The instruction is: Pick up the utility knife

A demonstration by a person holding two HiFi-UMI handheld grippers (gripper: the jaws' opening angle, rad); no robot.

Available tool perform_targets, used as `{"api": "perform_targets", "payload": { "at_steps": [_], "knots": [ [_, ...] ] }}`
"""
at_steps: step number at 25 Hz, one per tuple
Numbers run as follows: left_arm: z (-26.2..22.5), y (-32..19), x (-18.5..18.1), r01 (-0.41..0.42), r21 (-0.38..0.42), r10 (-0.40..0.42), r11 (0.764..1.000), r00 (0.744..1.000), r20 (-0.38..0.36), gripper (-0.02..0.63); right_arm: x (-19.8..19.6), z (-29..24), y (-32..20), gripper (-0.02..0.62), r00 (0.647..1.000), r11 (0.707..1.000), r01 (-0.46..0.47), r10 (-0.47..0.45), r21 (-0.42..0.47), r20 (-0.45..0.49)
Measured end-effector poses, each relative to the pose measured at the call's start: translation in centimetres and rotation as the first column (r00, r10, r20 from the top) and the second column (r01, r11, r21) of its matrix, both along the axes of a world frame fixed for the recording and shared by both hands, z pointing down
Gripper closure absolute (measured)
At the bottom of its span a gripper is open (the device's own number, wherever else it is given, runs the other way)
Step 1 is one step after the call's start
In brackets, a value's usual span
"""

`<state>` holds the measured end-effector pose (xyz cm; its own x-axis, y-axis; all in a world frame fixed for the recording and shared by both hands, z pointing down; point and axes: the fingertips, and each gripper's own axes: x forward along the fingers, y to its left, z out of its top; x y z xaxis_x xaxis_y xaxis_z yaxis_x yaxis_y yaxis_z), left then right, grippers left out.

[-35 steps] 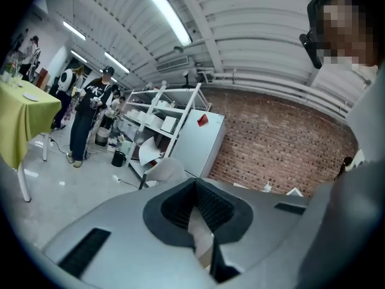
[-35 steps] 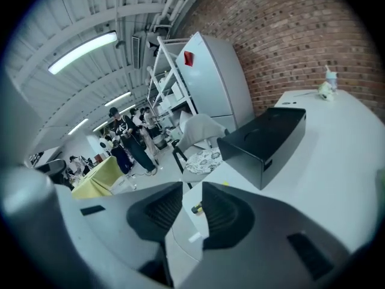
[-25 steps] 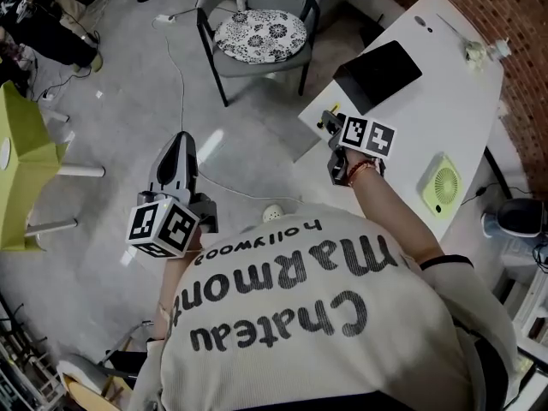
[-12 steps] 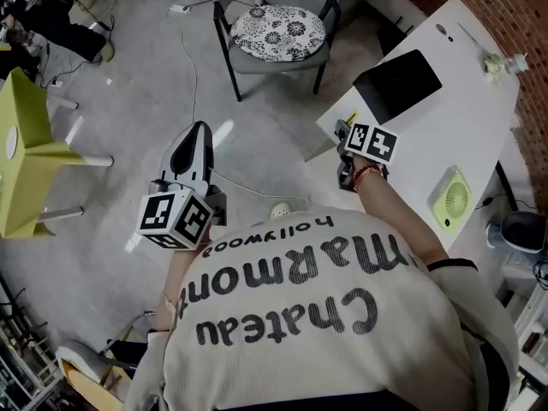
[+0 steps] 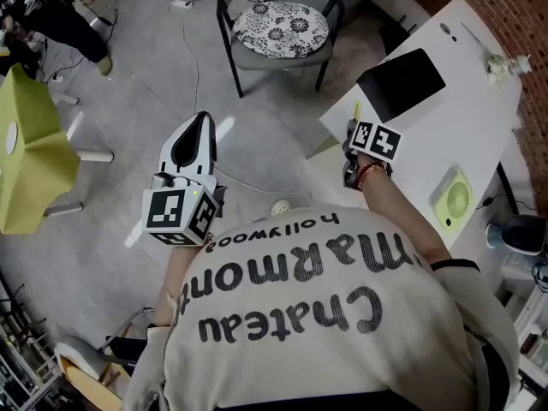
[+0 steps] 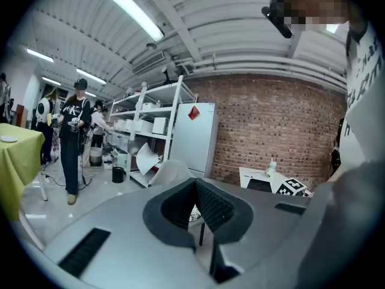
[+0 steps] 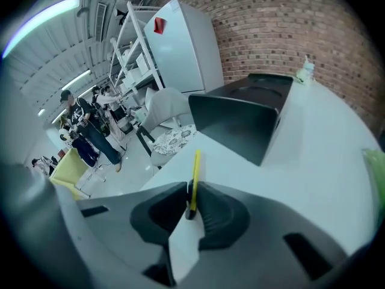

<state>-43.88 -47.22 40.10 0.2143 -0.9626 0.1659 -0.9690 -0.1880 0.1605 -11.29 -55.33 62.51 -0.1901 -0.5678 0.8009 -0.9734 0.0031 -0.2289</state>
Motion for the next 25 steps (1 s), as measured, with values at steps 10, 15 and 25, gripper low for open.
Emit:
{"api": "perform_targets", "payload": {
  "at_steps": [10, 15, 25],
  "knots": [
    [0.7, 1.0, 0.7, -0.008, -0.016, 0.008, 1.0, 1.0, 0.002, 0.604, 0.1, 0.0, 0.0, 0.541, 1.0, 1.0, 0.02, -0.02, 0.001, 0.013],
    [1.0, 1.2, 0.3, -0.004, -0.025, 0.003, 1.0, 0.999, -0.036, 0.604, -0.1, 0.0, 0.4, 0.543, 0.998, 0.998, 0.056, -0.056, -0.01, 0.002],
    [1.2, 1.7, 1.1, -0.029, -0.026, 0.028, 0.999, 0.999, -0.043, 0.604, 0.0, -0.3, 3.2, 0.543, 0.998, 0.998, 0.052, -0.05, -0.042, 0.047]
  ]
}}
